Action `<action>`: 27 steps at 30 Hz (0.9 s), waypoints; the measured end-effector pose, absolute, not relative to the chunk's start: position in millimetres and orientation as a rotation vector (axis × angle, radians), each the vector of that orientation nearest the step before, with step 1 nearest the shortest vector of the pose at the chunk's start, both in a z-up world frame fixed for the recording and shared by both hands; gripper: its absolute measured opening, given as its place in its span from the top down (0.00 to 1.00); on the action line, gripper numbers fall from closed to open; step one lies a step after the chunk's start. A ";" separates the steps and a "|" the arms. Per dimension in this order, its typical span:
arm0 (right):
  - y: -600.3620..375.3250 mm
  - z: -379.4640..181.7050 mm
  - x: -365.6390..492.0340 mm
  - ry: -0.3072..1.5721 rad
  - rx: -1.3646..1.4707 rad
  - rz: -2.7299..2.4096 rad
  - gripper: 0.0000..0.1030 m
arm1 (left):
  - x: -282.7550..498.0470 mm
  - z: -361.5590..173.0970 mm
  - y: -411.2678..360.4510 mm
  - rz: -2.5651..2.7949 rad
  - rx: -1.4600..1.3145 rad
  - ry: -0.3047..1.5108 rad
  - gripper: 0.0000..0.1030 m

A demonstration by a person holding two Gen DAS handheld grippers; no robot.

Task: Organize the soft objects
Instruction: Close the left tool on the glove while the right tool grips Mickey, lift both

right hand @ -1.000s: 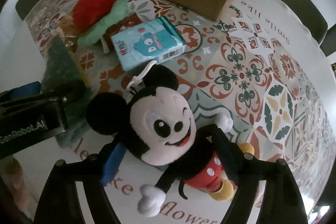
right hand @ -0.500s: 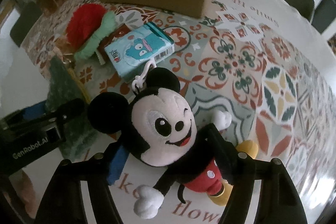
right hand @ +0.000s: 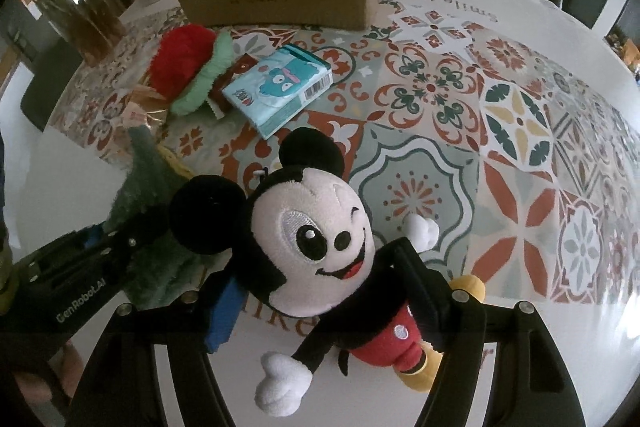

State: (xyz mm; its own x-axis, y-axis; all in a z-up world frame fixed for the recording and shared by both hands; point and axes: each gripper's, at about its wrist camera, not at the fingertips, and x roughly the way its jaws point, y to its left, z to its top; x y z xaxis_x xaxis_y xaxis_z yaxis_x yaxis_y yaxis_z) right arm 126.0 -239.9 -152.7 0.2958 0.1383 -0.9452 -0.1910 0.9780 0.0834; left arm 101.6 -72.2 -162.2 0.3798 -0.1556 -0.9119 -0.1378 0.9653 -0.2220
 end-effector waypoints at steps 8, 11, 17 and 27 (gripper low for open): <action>-243.3 -139.2 110.5 1.215 -0.022 0.209 0.30 | 85.7 -145.4 -73.2 -0.011 -0.239 1.128 0.78; -245.1 -131.8 107.3 1.198 0.001 0.211 0.30 | 81.1 -135.2 -72.7 -0.013 -0.224 1.107 0.78; -243.1 -111.0 99.6 1.144 0.030 0.217 0.30 | 78.0 -112.2 -70.0 -0.045 -0.186 1.064 0.77; -237.7 -67.6 96.2 1.035 0.118 0.165 0.30 | 101.3 -60.3 -61.2 -0.192 -0.109 0.979 0.77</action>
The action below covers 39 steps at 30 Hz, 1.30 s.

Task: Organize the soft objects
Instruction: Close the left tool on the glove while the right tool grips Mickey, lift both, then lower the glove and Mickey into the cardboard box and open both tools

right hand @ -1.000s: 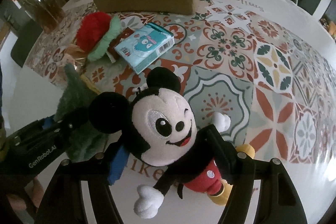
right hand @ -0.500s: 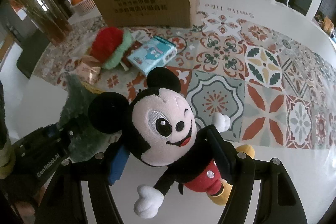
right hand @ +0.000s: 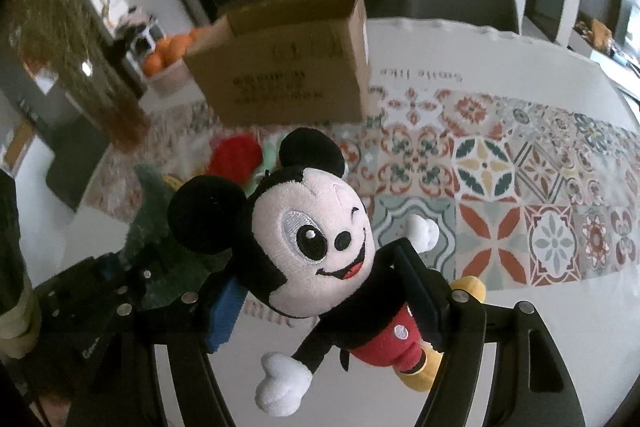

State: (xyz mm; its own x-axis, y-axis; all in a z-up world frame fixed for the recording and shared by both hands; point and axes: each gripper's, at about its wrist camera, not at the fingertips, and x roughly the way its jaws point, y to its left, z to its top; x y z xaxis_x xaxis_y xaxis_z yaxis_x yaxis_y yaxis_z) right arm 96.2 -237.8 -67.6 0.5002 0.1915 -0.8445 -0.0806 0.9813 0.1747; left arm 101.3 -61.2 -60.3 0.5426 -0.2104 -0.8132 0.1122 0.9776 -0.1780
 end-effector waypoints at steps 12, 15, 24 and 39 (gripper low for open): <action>-216.1 -11.1 116.6 0.866 0.183 0.073 0.30 | 142.7 -9.0 -40.9 -0.298 -0.002 0.859 0.77; -207.6 -2.2 123.7 0.832 0.181 0.058 0.30 | 154.6 0.3 -38.3 -0.305 0.031 0.838 0.77; -205.8 28.2 159.1 0.774 0.209 0.069 0.30 | 190.9 36.4 -42.6 -0.284 0.089 0.753 0.77; -218.0 58.9 255.4 0.792 0.189 0.179 0.29 | 275.6 60.1 -56.0 -0.254 0.170 0.786 0.77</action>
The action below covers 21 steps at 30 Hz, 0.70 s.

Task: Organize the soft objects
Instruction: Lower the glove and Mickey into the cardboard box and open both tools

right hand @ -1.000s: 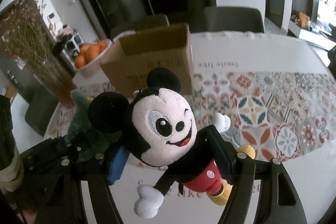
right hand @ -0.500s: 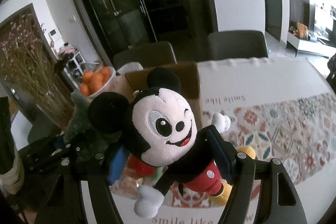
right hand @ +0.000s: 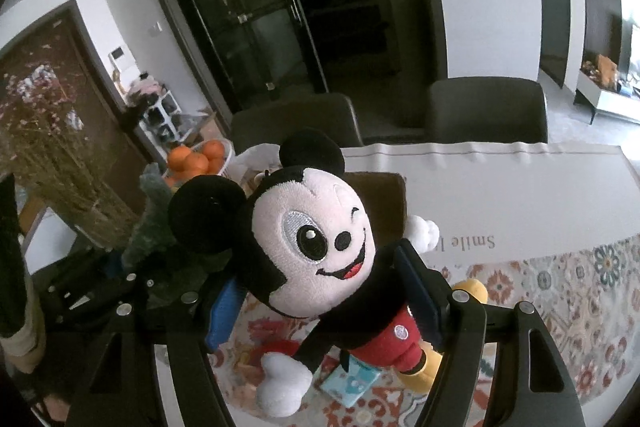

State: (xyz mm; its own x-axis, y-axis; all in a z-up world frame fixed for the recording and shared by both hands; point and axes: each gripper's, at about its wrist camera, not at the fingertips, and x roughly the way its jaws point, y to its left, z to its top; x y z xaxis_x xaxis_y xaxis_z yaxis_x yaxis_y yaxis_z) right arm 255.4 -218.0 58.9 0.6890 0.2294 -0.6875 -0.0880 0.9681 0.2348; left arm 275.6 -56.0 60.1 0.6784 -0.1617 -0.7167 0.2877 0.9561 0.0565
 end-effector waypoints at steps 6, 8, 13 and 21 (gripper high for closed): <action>-212.7 58.1 297.4 0.853 0.122 0.207 0.29 | 308.3 53.0 -56.3 -0.263 0.212 0.837 0.77; -209.2 56.5 311.6 0.876 0.090 0.213 0.29 | 319.9 49.3 -58.1 -0.276 0.225 0.856 0.77; -205.7 50.2 343.5 0.930 0.027 0.216 0.29 | 351.8 34.3 -63.4 -0.305 0.249 0.921 0.77; -201.8 33.6 382.9 1.016 -0.037 0.224 0.29 | 394.1 8.3 -75.6 -0.370 0.287 1.021 0.66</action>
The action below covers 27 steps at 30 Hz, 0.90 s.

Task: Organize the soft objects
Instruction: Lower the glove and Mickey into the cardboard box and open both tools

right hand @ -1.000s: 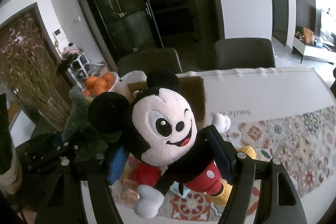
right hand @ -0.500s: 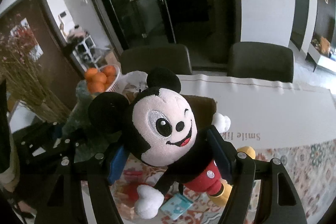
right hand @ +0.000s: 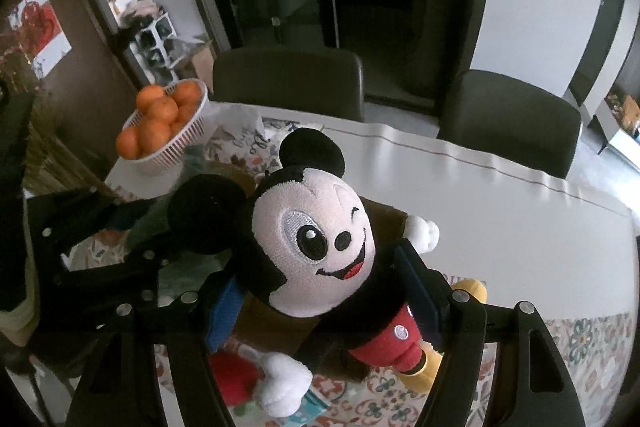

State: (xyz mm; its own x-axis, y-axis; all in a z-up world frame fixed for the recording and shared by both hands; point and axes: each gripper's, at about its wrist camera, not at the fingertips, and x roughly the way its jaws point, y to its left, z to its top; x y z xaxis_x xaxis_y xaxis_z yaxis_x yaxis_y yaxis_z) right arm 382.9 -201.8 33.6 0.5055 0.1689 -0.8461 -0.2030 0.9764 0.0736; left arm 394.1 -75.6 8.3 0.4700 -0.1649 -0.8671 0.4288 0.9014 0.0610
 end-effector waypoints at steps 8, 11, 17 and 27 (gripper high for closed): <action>-199.5 22.7 404.4 1.057 -0.023 0.245 0.29 | 400.4 0.7 -70.7 -0.345 0.317 1.028 0.29; -196.5 17.2 406.8 1.068 -0.035 0.254 0.29 | 395.8 3.4 -61.2 -0.255 0.340 1.017 0.25; -180.4 7.2 412.2 1.093 -0.077 0.293 0.29 | 380.2 18.6 -37.6 -0.050 0.386 0.930 0.15; -153.9 -7.9 420.0 1.146 -0.167 0.316 0.12 | 364.3 28.1 -13.9 0.081 0.360 0.873 0.10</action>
State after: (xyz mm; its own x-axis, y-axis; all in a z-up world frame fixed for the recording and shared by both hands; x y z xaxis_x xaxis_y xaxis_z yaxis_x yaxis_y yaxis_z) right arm 420.0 -153.9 -7.9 0.3741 0.1612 -0.9132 -0.3303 0.9434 0.0313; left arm 364.3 -13.9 28.1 0.6436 0.2153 -0.7345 0.0759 0.9370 0.3411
